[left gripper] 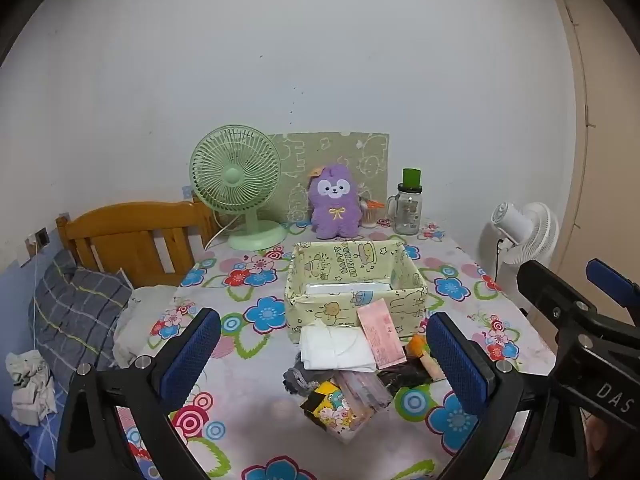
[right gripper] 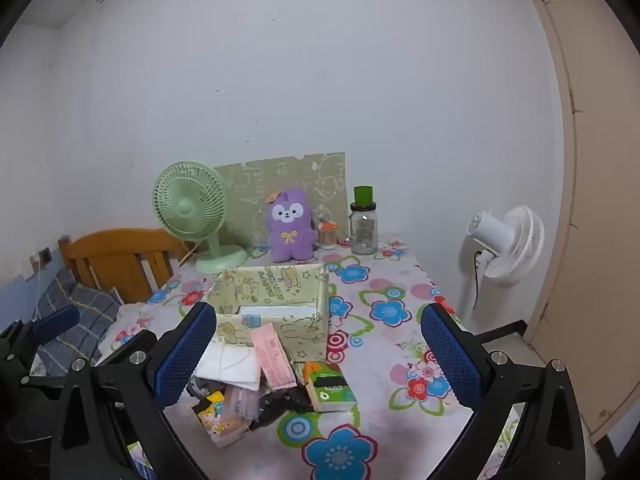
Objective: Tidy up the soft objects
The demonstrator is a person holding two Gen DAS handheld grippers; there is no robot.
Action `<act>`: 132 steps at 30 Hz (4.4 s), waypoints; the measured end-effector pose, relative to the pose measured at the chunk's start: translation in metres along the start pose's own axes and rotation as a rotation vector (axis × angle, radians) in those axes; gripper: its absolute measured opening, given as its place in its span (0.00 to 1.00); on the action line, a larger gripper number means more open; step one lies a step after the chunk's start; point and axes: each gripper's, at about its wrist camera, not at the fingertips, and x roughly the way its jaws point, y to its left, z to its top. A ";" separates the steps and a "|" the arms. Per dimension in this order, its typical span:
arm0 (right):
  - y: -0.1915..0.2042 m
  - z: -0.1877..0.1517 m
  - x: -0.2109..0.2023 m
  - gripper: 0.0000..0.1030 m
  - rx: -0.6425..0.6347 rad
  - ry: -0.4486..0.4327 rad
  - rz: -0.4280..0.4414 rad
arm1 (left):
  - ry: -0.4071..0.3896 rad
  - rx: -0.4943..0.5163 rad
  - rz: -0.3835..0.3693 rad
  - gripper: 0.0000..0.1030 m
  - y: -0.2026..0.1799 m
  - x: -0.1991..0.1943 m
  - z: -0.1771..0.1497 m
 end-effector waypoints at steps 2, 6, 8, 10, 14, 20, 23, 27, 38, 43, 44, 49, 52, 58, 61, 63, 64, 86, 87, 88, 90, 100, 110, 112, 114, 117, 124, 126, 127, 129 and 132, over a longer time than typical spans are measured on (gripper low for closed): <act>0.001 0.000 0.001 1.00 -0.016 0.021 -0.005 | 0.024 -0.014 -0.013 1.00 0.001 0.001 0.000; 0.001 0.000 0.002 1.00 -0.004 0.026 0.005 | 0.023 -0.025 -0.013 1.00 0.001 0.003 0.000; 0.001 0.001 0.000 1.00 -0.006 0.020 0.006 | 0.025 -0.032 -0.013 1.00 0.001 0.004 0.000; 0.001 0.001 -0.002 1.00 -0.010 0.015 0.007 | 0.019 -0.035 -0.007 1.00 0.000 0.000 -0.001; -0.010 0.007 -0.001 1.00 -0.016 0.031 -0.016 | 0.029 -0.060 -0.007 1.00 0.010 0.003 0.001; 0.000 0.004 -0.005 1.00 -0.019 0.015 -0.029 | 0.021 -0.078 -0.005 1.00 0.014 -0.001 0.004; 0.001 0.004 -0.007 1.00 -0.024 0.015 -0.033 | 0.013 -0.090 -0.006 1.00 0.017 -0.002 0.005; 0.002 0.005 -0.008 1.00 -0.028 0.015 -0.030 | 0.005 -0.095 -0.007 1.00 0.018 -0.004 0.005; 0.001 0.004 -0.010 1.00 -0.027 0.013 -0.031 | -0.002 -0.096 -0.009 1.00 0.019 -0.007 0.005; 0.000 0.002 -0.009 1.00 -0.023 0.017 -0.037 | -0.002 -0.095 -0.009 1.00 0.020 -0.007 0.005; 0.000 0.002 -0.009 1.00 -0.023 0.019 -0.040 | -0.001 -0.093 -0.009 1.00 0.020 -0.008 0.005; -0.002 0.003 -0.008 1.00 -0.016 0.026 -0.041 | -0.001 -0.093 -0.009 1.00 0.019 -0.007 0.004; -0.002 0.003 -0.007 1.00 -0.017 0.027 -0.042 | 0.000 -0.088 -0.007 1.00 0.018 -0.006 0.004; -0.003 0.003 -0.007 1.00 -0.013 0.027 -0.045 | -0.004 -0.080 -0.007 1.00 0.016 -0.005 0.004; -0.005 0.003 -0.006 1.00 -0.009 0.029 -0.046 | 0.000 -0.075 -0.009 1.00 0.015 -0.005 0.003; -0.005 0.003 -0.005 1.00 -0.009 0.033 -0.046 | 0.000 -0.073 -0.009 1.00 0.014 -0.005 0.003; -0.005 0.003 -0.004 1.00 -0.009 0.035 -0.047 | 0.000 -0.074 -0.008 1.00 0.014 -0.005 0.003; -0.005 0.002 -0.002 1.00 -0.022 0.029 -0.065 | 0.011 -0.062 -0.008 1.00 0.009 0.004 0.001; -0.006 0.002 -0.001 1.00 -0.020 0.032 -0.065 | 0.014 -0.062 -0.010 1.00 0.008 0.006 0.001; -0.007 0.002 0.001 1.00 -0.016 0.036 -0.065 | 0.016 -0.062 -0.012 1.00 0.008 0.008 0.001; -0.008 0.001 0.004 1.00 -0.007 0.044 -0.065 | 0.023 -0.059 -0.016 1.00 0.007 0.011 0.000; -0.004 -0.005 0.029 1.00 -0.039 0.085 -0.072 | 0.079 -0.038 -0.040 1.00 -0.002 0.037 -0.007; 0.003 -0.019 0.057 1.00 -0.064 0.112 -0.013 | 0.135 -0.056 -0.054 1.00 -0.003 0.068 -0.022; 0.004 -0.023 0.063 1.00 -0.064 0.118 0.006 | 0.144 -0.059 -0.058 1.00 -0.003 0.073 -0.025; 0.006 -0.026 0.068 1.00 -0.067 0.120 0.017 | 0.152 -0.060 -0.056 1.00 -0.004 0.080 -0.028; 0.009 -0.031 0.077 1.00 -0.080 0.120 0.032 | 0.163 -0.054 -0.053 1.00 -0.006 0.089 -0.032; 0.013 -0.048 0.107 1.00 -0.065 0.177 0.063 | 0.208 -0.024 -0.043 1.00 -0.015 0.116 -0.045; 0.014 -0.053 0.116 0.99 -0.061 0.197 0.071 | 0.223 -0.019 -0.047 1.00 -0.016 0.124 -0.049; 0.014 -0.055 0.120 0.98 -0.060 0.207 0.071 | 0.230 -0.019 -0.048 1.00 -0.016 0.127 -0.051; 0.015 -0.059 0.128 0.97 -0.062 0.224 0.069 | 0.250 -0.020 -0.053 1.00 -0.018 0.137 -0.054; 0.016 -0.065 0.142 0.93 -0.065 0.255 0.065 | 0.275 -0.007 -0.057 0.99 -0.021 0.150 -0.058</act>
